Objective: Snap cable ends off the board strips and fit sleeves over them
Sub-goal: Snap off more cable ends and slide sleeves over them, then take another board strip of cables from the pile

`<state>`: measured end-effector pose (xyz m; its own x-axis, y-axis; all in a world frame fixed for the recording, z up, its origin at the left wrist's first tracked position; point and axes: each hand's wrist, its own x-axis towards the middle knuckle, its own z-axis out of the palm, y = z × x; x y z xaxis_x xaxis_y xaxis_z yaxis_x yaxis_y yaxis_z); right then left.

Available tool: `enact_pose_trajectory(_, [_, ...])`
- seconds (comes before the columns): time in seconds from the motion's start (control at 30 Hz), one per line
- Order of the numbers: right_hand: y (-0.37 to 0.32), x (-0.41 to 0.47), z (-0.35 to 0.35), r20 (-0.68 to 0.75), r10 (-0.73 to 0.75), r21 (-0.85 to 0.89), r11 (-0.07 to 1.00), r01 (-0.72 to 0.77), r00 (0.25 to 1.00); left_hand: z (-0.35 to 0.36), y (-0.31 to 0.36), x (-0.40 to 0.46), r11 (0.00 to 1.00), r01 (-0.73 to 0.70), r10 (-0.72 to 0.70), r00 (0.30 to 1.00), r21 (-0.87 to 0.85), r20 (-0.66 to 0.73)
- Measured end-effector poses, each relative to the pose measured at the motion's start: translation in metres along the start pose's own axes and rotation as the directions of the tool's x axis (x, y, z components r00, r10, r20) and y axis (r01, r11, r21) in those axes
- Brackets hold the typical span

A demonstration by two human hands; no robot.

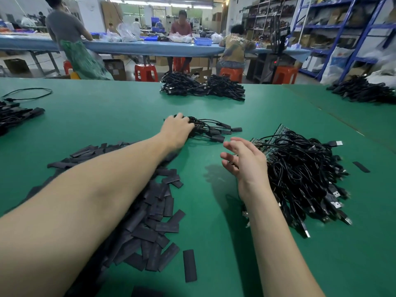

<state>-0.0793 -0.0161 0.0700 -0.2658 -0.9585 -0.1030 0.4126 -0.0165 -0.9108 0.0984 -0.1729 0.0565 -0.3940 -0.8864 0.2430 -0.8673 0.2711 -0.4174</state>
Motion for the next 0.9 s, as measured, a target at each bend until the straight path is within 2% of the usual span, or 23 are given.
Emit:
enact_pose_trajectory(0.23, [-0.001, -0.003, 0.0, 0.036, 0.015, -0.043, 0.999, -0.013, 0.999, 0.003, 0.015, -0.015, 0.987, 0.091, -0.078, 0.992, -0.135, 0.101])
enact_pose_trajectory(0.37, [-0.001, -0.004, 0.0, 0.065, 0.016, -0.074, 0.997, -0.012, 0.998, -0.007, 0.029, -0.034, 0.985, 0.096, -0.091, 0.995, -0.142, 0.041])
enact_pose_trajectory(0.43, [-0.002, -0.004, 0.0, 0.078, 0.014, -0.086, 0.996, -0.008, 0.997, -0.012, 0.041, -0.045, 0.955, 0.102, -0.107, 0.994, -0.277, -0.005])
enact_pose_trajectory(0.5, [-0.003, -0.004, -0.001, 0.087, 0.012, -0.097, 0.995, -0.004, 0.996, -0.019, 0.059, -0.055, 0.851, 0.107, -0.155, 0.987, -0.514, -0.052])
enact_pose_trajectory(0.57, [-0.005, -0.004, -0.001, 0.098, 0.007, -0.121, 0.993, 0.005, 0.995, -0.024, 0.08, -0.066, 0.676, 0.129, -0.21, 0.977, -0.726, -0.022])
enact_pose_trajectory(0.6, [-0.005, -0.004, -0.002, 0.105, 0.005, -0.143, 0.99, 0.01, 0.994, -0.024, 0.09, -0.071, 0.597, 0.146, -0.231, 0.973, -0.789, 0.006])
enact_pose_trajectory(0.63, [-0.007, -0.005, -0.003, 0.114, 0.002, -0.175, 0.984, 0.018, 0.993, -0.022, 0.098, -0.075, 0.566, 0.152, -0.239, 0.971, -0.81, 0.015])
enact_pose_trajectory(0.77, [-0.017, -0.005, -0.015, 0.182, -0.009, -0.417, 0.905, 0.085, 0.983, -0.013, 0.113, -0.078, 0.751, 0.102, -0.176, 0.983, -0.652, -0.049])
enact_pose_trajectory(0.9, [-0.031, 0.003, -0.033, 0.112, -0.018, -0.633, 0.769, 0.085, 0.994, -0.016, 0.114, -0.069, 0.694, 0.123, -0.211, 0.977, -0.709, -0.037])
